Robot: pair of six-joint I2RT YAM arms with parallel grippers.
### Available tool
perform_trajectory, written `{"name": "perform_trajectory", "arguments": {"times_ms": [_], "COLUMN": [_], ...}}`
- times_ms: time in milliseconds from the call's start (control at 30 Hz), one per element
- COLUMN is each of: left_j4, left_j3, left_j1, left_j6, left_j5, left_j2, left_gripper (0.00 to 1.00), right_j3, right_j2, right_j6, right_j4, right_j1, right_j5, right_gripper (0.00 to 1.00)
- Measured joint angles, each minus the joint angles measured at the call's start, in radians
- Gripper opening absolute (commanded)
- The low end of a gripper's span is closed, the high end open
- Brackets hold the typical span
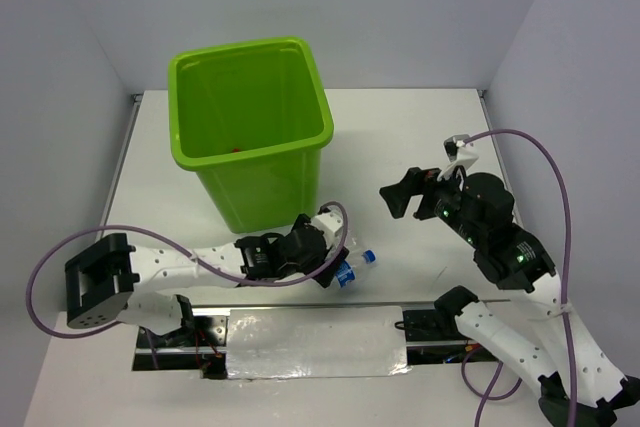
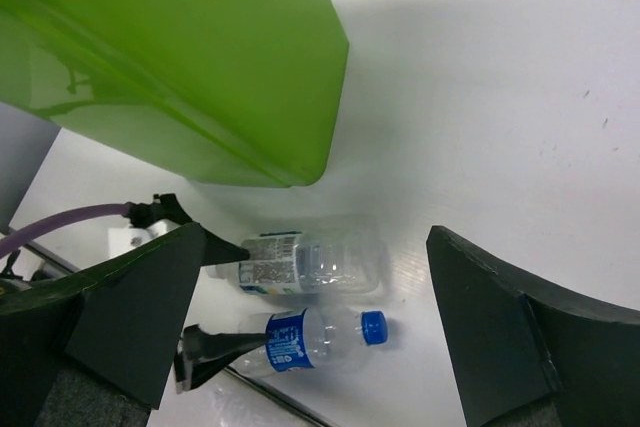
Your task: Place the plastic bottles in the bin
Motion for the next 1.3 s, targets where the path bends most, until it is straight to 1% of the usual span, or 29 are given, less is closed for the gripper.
{"name": "perform_trajectory", "arguments": {"times_ms": [167,267,400,500,567,700,800,933,1133,1300], "left_j4": [-0.084,-0.1,-0.099,-0.095,-0.094,-0.089,-0.068,-0.071,-0.08,-0.072], "left_j3": [-0.001,-0.001,0.013,0.035,0.061,0.121,0.163,0.175,0.195,0.219], "left_j1": [-0.002,-0.013,-0.068,-0.105,-0.124,-0.146,-0.153,-0.153,-0.153,-0.153], "left_j6": [-0.001,0.0,0.002,0.003,0.003,0.006,0.024,0.024,0.023,0.016], "left_j5": [0.06,0.083,0.1,0.121,0.13,0.148,0.142,0.128,0.118,0.126], "left_j2": [-0.082,-0.143,-0.159,-0.111,-0.054,0.088,0.15,0.205,0.283,0.32], "left_gripper": [0.99,0.99,0.99,0.99,0.99,0.99,0.99,0.99,0.99,0.99], "right_j3": [-0.002,-0.003,-0.015,-0.021,-0.026,-0.062,-0.107,-0.141,-0.188,-0.197], "right_j2": [0.008,0.008,0.003,0.003,0.004,0.001,-0.007,-0.007,0.006,0.018], "right_j6": [0.0,0.0,0.01,0.05,0.092,0.142,0.146,0.132,0.107,0.089], "right_j4": [-0.002,-0.002,-0.005,-0.038,-0.075,-0.122,-0.135,-0.134,-0.125,-0.111], "right_j1": [-0.005,-0.008,-0.015,-0.036,-0.076,-0.201,-0.267,-0.355,-0.403,-0.419], "right_j5": [0.004,0.009,0.032,0.107,0.171,0.234,0.218,0.15,0.056,0.025], "right_gripper": [1.0,1.0,1.0,1.0,1.0,1.0,1.0,1.0,1.0,1.0]}}
